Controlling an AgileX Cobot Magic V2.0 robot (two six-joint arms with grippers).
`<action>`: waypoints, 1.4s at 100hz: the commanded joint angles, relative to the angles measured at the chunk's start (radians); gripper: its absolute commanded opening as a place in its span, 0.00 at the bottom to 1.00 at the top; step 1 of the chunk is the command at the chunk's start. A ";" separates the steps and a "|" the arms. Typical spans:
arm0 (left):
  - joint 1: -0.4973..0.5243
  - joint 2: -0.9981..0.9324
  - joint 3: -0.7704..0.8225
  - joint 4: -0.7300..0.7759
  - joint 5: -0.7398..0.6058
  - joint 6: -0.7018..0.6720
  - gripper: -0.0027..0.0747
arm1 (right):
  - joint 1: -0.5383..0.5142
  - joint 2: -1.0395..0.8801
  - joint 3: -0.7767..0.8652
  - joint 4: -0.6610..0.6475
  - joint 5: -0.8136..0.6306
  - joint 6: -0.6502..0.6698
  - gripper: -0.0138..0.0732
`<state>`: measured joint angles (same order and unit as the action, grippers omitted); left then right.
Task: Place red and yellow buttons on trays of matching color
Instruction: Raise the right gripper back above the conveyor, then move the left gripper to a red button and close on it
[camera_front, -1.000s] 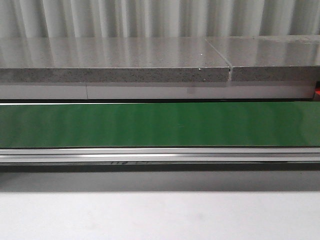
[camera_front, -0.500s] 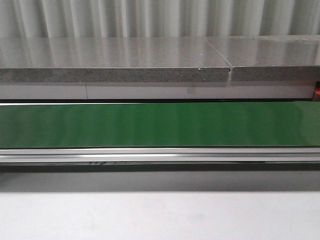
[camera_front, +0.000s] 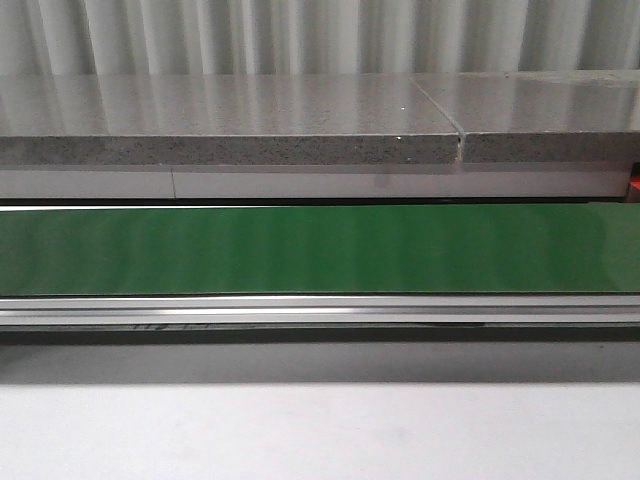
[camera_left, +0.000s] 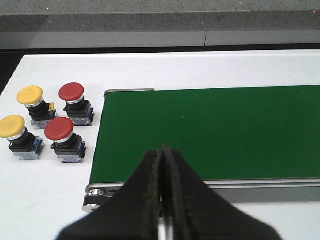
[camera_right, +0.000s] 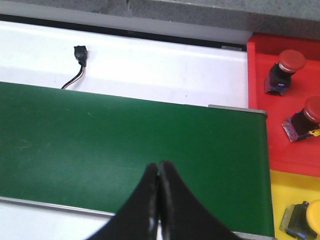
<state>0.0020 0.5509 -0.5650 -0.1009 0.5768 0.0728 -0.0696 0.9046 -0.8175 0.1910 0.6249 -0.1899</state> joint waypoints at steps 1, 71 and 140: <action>-0.006 0.000 -0.027 -0.007 -0.074 0.000 0.01 | 0.001 -0.017 -0.024 0.003 -0.038 -0.011 0.08; -0.004 0.000 -0.027 -0.007 -0.046 -0.009 0.86 | 0.001 -0.017 -0.024 0.003 -0.038 -0.011 0.08; 0.281 0.439 -0.234 0.016 -0.050 -0.301 0.86 | 0.001 -0.017 -0.024 0.003 -0.038 -0.011 0.08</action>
<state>0.2371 0.9272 -0.7431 -0.0491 0.5936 -0.2165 -0.0696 0.9046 -0.8175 0.1910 0.6423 -0.1904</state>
